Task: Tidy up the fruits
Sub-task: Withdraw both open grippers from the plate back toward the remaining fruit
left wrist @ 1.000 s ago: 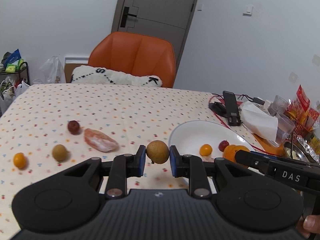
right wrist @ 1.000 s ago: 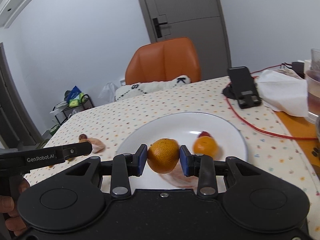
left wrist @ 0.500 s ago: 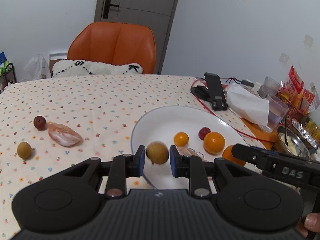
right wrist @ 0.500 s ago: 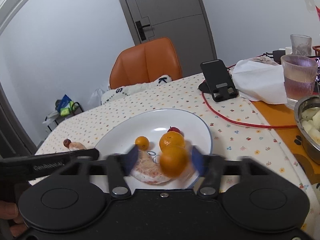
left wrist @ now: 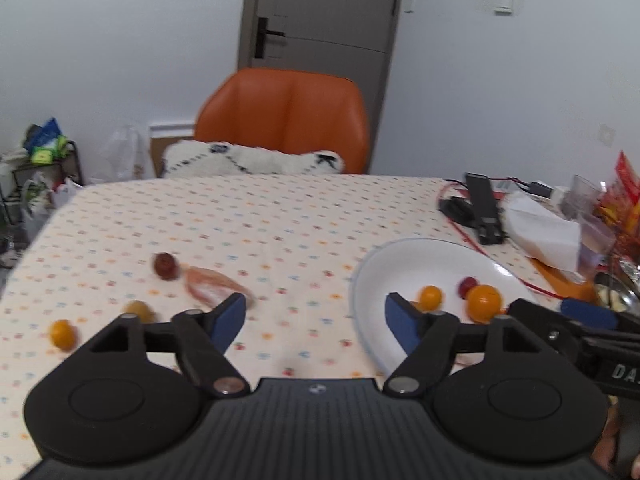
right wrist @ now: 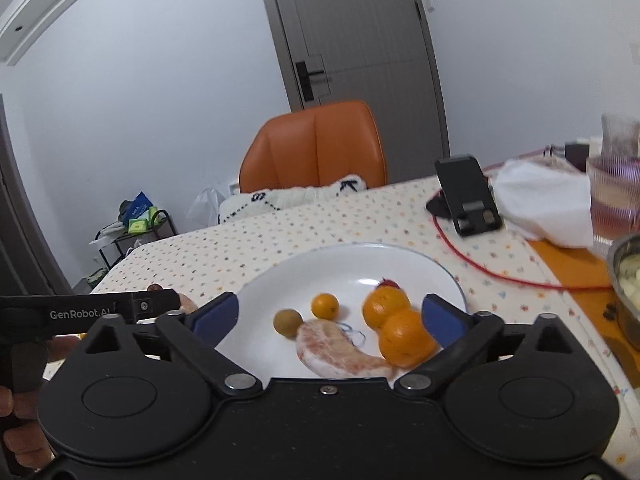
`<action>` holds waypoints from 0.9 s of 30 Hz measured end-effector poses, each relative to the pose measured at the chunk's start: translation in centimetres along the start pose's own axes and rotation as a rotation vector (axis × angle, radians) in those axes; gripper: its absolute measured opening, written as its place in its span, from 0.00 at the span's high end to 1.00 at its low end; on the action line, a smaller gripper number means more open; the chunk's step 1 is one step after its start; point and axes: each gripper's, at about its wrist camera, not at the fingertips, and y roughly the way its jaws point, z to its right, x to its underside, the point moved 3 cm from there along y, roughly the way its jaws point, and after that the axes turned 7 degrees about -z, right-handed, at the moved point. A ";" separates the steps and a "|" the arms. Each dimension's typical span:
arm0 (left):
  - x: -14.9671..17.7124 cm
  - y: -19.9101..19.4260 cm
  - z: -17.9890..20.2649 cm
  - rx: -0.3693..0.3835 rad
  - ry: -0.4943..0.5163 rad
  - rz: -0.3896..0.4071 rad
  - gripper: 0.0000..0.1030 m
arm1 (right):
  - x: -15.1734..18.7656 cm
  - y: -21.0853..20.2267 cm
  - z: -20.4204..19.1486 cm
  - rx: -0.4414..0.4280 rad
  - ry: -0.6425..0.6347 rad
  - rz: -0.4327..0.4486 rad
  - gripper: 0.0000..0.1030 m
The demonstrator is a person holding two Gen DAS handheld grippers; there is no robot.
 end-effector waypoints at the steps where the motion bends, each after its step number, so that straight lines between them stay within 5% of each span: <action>1: 0.0 -0.2 -0.3 -0.004 -0.002 0.003 0.25 | -0.1 0.0 -0.2 -0.007 -0.001 0.003 0.00; 8: 0.0 -1.6 -2.9 -0.027 -0.050 0.007 0.23 | -0.4 0.1 -1.7 0.010 0.005 0.011 0.00; 19: 0.2 -3.9 -6.6 -0.041 -0.088 0.033 0.01 | -0.7 0.1 -5.0 -0.029 -0.020 0.009 0.00; 27: 0.6 -5.4 -8.8 -0.041 -0.080 0.047 0.00 | -0.8 0.7 -7.5 -0.027 -0.048 0.002 0.00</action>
